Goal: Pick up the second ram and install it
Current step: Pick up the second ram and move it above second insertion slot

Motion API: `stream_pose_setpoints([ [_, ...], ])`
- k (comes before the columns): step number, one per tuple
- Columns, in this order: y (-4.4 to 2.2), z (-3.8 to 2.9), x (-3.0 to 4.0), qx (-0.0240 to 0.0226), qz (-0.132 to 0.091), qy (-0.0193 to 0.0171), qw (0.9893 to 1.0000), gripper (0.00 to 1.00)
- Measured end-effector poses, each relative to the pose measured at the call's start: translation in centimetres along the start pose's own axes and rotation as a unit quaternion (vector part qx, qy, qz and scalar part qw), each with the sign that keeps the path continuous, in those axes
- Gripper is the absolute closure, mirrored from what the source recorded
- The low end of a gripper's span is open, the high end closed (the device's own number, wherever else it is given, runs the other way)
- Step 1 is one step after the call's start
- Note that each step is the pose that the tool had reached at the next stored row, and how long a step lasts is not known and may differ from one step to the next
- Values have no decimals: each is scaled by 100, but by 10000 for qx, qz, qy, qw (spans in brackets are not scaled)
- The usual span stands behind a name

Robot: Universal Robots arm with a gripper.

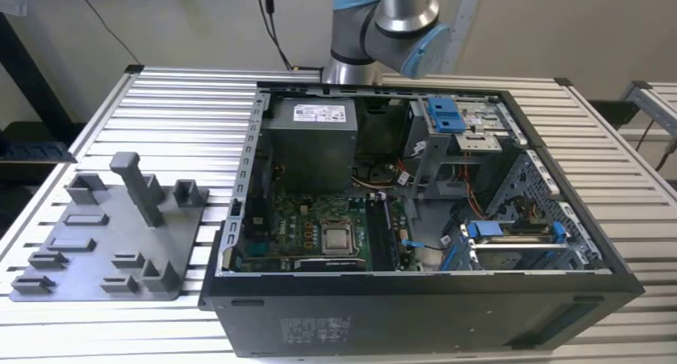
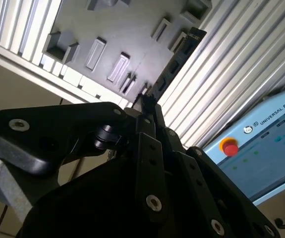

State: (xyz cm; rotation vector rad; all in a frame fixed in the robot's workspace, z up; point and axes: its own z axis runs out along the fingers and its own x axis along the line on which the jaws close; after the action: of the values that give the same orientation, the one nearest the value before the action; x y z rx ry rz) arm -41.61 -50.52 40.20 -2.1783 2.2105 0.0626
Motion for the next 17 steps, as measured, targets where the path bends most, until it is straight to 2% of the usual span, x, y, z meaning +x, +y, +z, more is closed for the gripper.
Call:
stream_pose_setpoints([
  [17, -296, 2, -5, -17, 2, -1, 10000, 86],
])
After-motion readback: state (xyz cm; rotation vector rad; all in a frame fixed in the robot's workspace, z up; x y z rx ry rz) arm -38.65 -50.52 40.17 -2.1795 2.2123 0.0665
